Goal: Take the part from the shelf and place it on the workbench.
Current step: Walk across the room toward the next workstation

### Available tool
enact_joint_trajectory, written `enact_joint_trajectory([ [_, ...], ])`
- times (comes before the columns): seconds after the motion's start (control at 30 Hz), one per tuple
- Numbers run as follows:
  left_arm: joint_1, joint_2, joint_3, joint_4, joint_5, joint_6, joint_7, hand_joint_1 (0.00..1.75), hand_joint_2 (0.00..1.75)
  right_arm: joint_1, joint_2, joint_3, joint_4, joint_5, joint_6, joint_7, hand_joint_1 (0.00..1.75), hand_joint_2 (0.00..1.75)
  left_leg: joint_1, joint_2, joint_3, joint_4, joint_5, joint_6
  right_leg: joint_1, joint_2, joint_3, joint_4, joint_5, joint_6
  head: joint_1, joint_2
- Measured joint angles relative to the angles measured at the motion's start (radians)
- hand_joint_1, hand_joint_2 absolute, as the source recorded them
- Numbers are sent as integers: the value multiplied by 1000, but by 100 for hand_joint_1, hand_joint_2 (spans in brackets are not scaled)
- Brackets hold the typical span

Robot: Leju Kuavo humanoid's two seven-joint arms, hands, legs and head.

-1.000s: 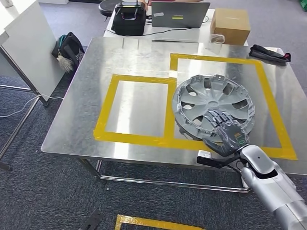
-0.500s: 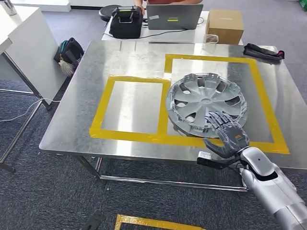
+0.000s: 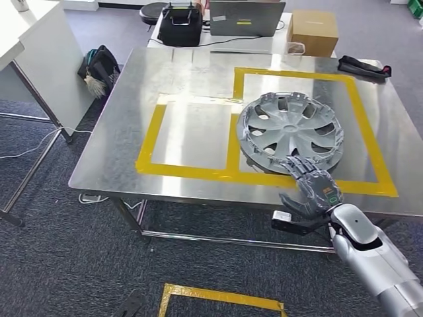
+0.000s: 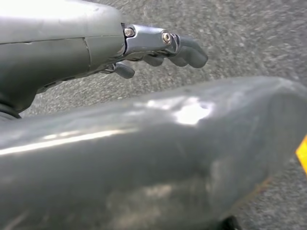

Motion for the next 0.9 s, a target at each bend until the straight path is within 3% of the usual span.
enact_joint_trajectory([
  [0.07, 0, 0, 0, 0, 1, 1, -1, 0, 0, 2, -3, 0, 0, -1, 0, 0, 0, 0, -1, 3, -16, -2, 17, 19, 0, -1, -30, 74, -71, 3, 1, 0],
  [0.13, 0, -1, 0, 0, 1, 1, -2, 0, 0, 3, -4, 1, 0, -1, 1, -1, 0, 0, -5, 4, -39, -2, 35, 28, 5, -1, -72, 214, -161, 3, 1, 0],
  [0.17, 0, -1, 0, 0, 1, 1, -3, 0, 0, 4, -4, 2, 0, -1, 1, -1, 0, 0, -8, 4, -51, -1, 44, 30, 8, -1, -84, 271, -183, 2, 1, 0],
  [0.2, 1, -2, 0, 0, 1, 1, -3, 0, 0, 5, -4, 2, 0, -1, 2, -1, 0, 0, -11, 4, -64, -1, 54, 31, 10, -1, -80, 296, -184, 0, 1, 0],
  [0.23, 1, -2, 0, 0, 1, 1, -3, 0, 0, 5, -4, 3, 0, -1, 2, -1, 0, 0, -14, 4, -75, 0, 63, 31, 13, -1, -58, 285, -165, -4, 1, 0],
  [0.3, 0, -2, 0, 0, 1, 1, -3, 0, 0, 4, -4, 3, 0, -1, 2, -1, 0, 0, -18, 4, -94, 1, 80, 29, 18, -1, 33, 170, -119, -15, 1, 0],
  [0.37, 0, -3, 0, 0, 1, 1, -3, 0, 0, 1, -5, 3, -1, -2, 2, -1, 0, 0, -22, 3, -106, 3, 96, 23, 24, -1, 124, 36, -116, -24, 0, 0],
  [0.43, 0, -3, 0, 0, 1, 1, -3, 0, 0, 0, -5, 3, -2, -4, 3, -1, 0, 0, -23, 3, -112, 3, 112, 13, 28, 0, 148, -14, -124, -31, 1, 0],
  [0.5, 1, -2, 1, 0, 1, 1, -3, 0, 0, 0, -6, 4, -3, -5, 4, -1, 0, 0, -22, 3, -119, 4, 115, 2, 26, -2, 132, -16, -109, -46, 2, 0],
  [0.53, 2, -1, 1, 0, 1, 1, -3, 0, 0, -1, -6, 5, -3, -6, 5, -1, 0, 0, -22, 3, -128, 19, 93, -5, 23, -3, 125, -17, -98, -54, 0, 0],
  [0.57, 3, -1, 1, 0, 1, 1, -3, 0, 0, -1, -6, 5, -3, -6, 5, -2, 0, 0, -20, 3, -141, 53, 52, -13, 20, -5, 115, -19, -85, -60, -2, 0],
  [0.63, 2, 0, 1, 0, 2, 1, -3, 0, 0, 1, -6, 6, -3, -8, 6, -2, 0, 0, -12, 4, -176, 175, -51, -27, 18, -6, 88, -19, -59, -65, -7, 0],
  [0.67, 2, 0, 1, 0, 2, 1, -3, 0, 0, 2, -6, 6, -3, -8, 6, -2, 0, 0, -7, 4, -189, 236, -82, -32, 18, -6, 73, -18, -48, -64, -7, 0],
  [0.7, 2, 0, 1, 0, 2, 2, -3, 0, 0, 4, -6, 6, -3, -10, 6, -2, 0, 0, -3, 4, -190, 276, -89, -36, 17, -7, 58, -17, -37, -62, -7, 0],
  [0.73, 2, 0, 1, 0, 2, 2, -3, 0, 0, 6, -7, 6, -3, -11, 6, -2, 0, 0, 0, 4, -176, 282, -74, -39, 16, -7, 44, -17, -26, -58, -7, 0],
  [0.8, 1, 0, 1, 0, 2, 3, -3, 0, 0, 9, -9, 5, -3, -13, 5, -2, 0, 0, 7, 4, -97, 199, -23, -44, 13, -8, 19, -14, -7, -48, -7, 0],
  [0.87, -3, -2, 1, 0, 2, 4, -3, 0, 0, 9, -13, 1, -4, -16, 5, -2, 0, 0, 8, 2, 1, 63, -18, -41, 12, -8, 1, -9, 10, -36, -8, 0],
  [0.9, -5, -2, 1, 0, 2, 4, -3, 0, 0, 8, -15, 0, -4, -17, 5, -2, 0, 0, 8, 1, 29, 19, -27, -35, 13, -8, -4, -8, 18, -30, -7, 0],
])
